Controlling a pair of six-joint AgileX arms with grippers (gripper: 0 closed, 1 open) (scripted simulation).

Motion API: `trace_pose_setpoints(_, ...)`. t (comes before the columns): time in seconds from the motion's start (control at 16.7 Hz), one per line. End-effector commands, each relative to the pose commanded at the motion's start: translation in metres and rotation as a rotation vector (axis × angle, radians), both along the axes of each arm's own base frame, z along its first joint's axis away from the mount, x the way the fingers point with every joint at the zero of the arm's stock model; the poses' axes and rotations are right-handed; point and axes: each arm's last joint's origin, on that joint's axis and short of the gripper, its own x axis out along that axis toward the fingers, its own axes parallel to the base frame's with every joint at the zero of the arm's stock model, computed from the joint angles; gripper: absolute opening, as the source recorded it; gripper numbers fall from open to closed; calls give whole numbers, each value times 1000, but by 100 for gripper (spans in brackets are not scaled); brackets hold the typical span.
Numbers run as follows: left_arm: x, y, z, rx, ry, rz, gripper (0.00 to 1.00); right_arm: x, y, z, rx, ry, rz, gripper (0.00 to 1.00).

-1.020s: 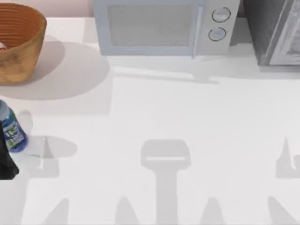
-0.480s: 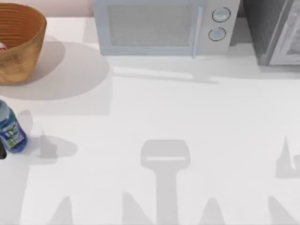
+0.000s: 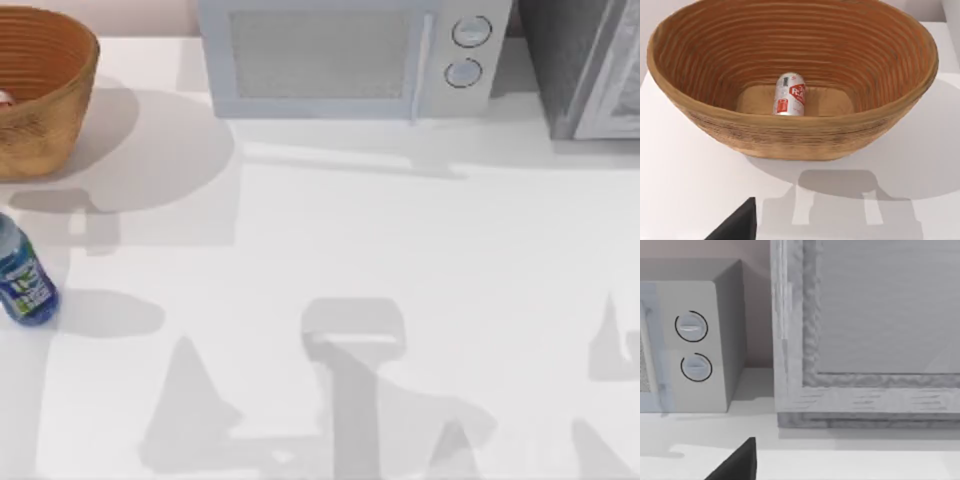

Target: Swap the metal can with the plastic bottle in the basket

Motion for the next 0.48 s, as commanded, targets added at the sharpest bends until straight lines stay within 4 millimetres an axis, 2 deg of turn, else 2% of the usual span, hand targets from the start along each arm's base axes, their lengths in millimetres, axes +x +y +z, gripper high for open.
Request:
trace_pose_setpoints(0.12,39,10,15,-17,98,-8,100,0,0,0,0,0,0,100)
trace_pose_setpoints(0.24,81,22,22,-38,196,-19,100,0,0,0,0,0,0,100)
trace_pose_setpoints(0.36,124,36,18,-64,292,-34,100,0,0,0,0,0,0,100)
trace_pose_setpoints(0.48,166,49,5,-93,383,-50,100,0,0,0,0,0,0,100)
